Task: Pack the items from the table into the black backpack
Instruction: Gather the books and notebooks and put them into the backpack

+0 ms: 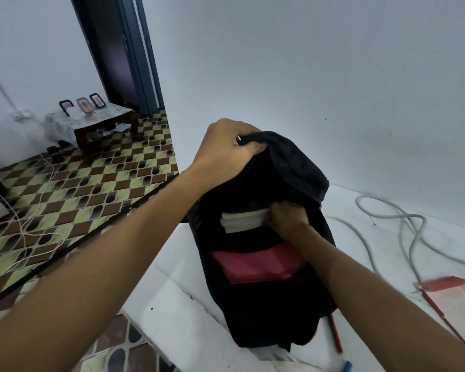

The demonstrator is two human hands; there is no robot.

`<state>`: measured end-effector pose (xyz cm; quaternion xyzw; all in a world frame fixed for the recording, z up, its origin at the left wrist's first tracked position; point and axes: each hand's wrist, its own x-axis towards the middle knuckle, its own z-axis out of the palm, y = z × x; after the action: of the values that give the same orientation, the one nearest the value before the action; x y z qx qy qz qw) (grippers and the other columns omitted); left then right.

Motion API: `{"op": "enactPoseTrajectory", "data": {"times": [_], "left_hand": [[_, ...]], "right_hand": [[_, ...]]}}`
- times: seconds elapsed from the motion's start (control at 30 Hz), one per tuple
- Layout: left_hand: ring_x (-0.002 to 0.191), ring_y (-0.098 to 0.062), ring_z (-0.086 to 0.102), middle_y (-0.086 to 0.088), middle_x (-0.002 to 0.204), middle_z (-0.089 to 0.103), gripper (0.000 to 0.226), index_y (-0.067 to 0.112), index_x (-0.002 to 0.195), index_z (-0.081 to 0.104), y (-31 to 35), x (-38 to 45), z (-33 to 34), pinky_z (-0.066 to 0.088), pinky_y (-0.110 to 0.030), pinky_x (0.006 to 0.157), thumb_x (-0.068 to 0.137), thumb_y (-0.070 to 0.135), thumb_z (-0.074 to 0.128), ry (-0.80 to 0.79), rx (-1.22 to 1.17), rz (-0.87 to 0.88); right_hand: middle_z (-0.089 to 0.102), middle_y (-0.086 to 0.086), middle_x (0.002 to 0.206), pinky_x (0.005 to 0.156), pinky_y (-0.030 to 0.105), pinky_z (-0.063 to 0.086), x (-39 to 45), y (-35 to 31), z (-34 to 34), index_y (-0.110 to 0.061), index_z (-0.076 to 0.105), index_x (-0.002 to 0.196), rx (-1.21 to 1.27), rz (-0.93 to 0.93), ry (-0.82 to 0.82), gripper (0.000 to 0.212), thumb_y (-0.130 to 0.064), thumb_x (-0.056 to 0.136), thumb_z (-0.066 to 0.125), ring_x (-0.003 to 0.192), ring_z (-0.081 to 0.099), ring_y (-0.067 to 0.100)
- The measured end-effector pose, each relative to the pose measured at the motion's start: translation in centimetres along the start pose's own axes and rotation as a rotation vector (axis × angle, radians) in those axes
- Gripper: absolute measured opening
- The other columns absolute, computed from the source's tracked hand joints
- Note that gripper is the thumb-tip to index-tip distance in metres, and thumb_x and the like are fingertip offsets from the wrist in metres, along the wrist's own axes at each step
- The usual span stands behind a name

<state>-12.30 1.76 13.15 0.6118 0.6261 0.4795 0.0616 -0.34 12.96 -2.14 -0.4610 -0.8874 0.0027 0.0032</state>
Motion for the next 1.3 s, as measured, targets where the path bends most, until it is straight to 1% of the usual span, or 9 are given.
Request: {"op": "enactPoseTrajectory", "data": {"times": [0.23,0.47,0.6,0.73,0.8,0.97,1.03,1.1,1.3], "left_hand": [[0.08,-0.013,0.066,0.006,0.078,0.072,0.008,0.017,0.087,0.076,-0.1,-0.9,0.4,0.053,-0.029,0.076,0.084,0.018,0.068,-0.092,0.016,-0.083],[0.064,-0.015,0.053,-0.014,0.072,0.062,0.012,0.01,0.073,0.068,0.3,-2.7,1.4,0.042,-0.032,0.066,0.079,0.017,0.077,-0.574,0.115,-0.061],[0.067,-0.025,0.061,-0.01,0.074,0.065,0.015,0.021,0.071,0.069,-0.2,-4.7,3.2,0.05,-0.042,0.067,0.071,0.025,0.083,-0.879,0.226,-0.11],[0.076,-0.021,0.065,-0.002,0.085,0.068,0.033,0.03,0.084,0.07,-0.6,-6.7,5.6,0.054,-0.041,0.074,0.059,0.036,0.09,-1.036,0.306,-0.231],[0.08,-0.015,0.063,0.005,0.092,0.064,0.048,0.034,0.093,0.065,0.1,-7.5,6.8,0.055,-0.034,0.076,0.054,0.045,0.09,-1.022,0.379,-0.239],[0.111,-0.009,0.043,0.01,0.122,0.045,0.086,0.034,0.129,0.045,3.3,-10.0,11.7,0.045,-0.037,0.096,0.056,0.065,0.079,-0.615,0.447,0.074],[0.14,-0.026,0.016,-0.002,0.153,0.014,0.111,0.036,0.147,0.018,3.6,-11.3,14.4,0.029,-0.056,0.111,0.057,0.074,0.071,-0.649,0.698,0.117],[0.144,-0.038,-0.015,-0.008,0.157,-0.023,0.127,0.036,0.15,-0.009,3.4,-12.6,17.5,0.01,-0.068,0.11,0.057,0.076,0.069,-0.733,0.903,0.113],[0.144,-0.042,-0.016,-0.014,0.157,-0.022,0.109,0.035,0.151,-0.006,1.0,-13.0,19.9,0.02,-0.064,0.111,0.075,0.049,0.071,-0.714,0.94,0.075]], "right_hand": [[0.06,0.015,0.124,0.092,0.037,0.047,-3.4,-0.2,0.1,-0.013,0.05,0.131,0.178,-0.075,0.111,0.046,-0.03,0.089,0.055,0.114,0.056,0.034],[0.053,-0.001,0.137,0.102,0.021,0.036,-10.9,3.3,-2.8,-0.021,0.047,0.138,0.448,-0.352,-0.176,0.056,-0.027,0.085,0.064,0.125,0.048,0.019],[0.057,-0.01,0.129,0.096,0.025,0.042,-15.2,6.3,-3.5,-0.028,0.053,0.133,0.385,-0.456,-0.418,0.05,-0.027,0.084,0.064,0.114,0.053,0.011],[0.058,-0.014,0.128,0.093,0.006,0.037,-18.1,9.9,-4.5,-0.023,0.061,0.126,0.448,-0.479,-0.449,0.039,-0.014,0.088,0.061,0.115,0.05,0.0],[0.064,-0.015,0.117,0.088,0.006,0.041,-18.6,11.5,-4.8,-0.019,0.068,0.117,0.534,-0.454,-0.418,0.031,-0.01,0.087,0.062,0.104,0.056,-0.003],[0.068,-0.006,0.088,0.071,0.008,0.047,-18.8,15.7,-3.0,-0.01,0.073,0.093,0.555,-0.27,-0.196,0.019,-0.002,0.085,0.058,0.079,0.063,0.002],[0.062,-0.007,0.087,0.075,0.018,0.051,-18.8,17.1,-1.5,-0.015,0.071,0.094,0.448,-0.155,-0.177,0.02,-0.004,0.085,0.056,0.085,0.064,0.011],[0.057,-0.01,0.086,0.075,0.025,0.053,-19.4,18.9,0.1,-0.02,0.068,0.096,0.377,-0.065,-0.233,0.019,-0.008,0.084,0.06,0.085,0.062,0.013],[0.052,-0.007,0.088,0.067,0.023,0.043,-20.9,19.6,2.8,-0.024,0.056,0.09,0.408,-0.041,-0.258,0.012,-0.02,0.084,0.065,0.079,0.053,0.013]]}}
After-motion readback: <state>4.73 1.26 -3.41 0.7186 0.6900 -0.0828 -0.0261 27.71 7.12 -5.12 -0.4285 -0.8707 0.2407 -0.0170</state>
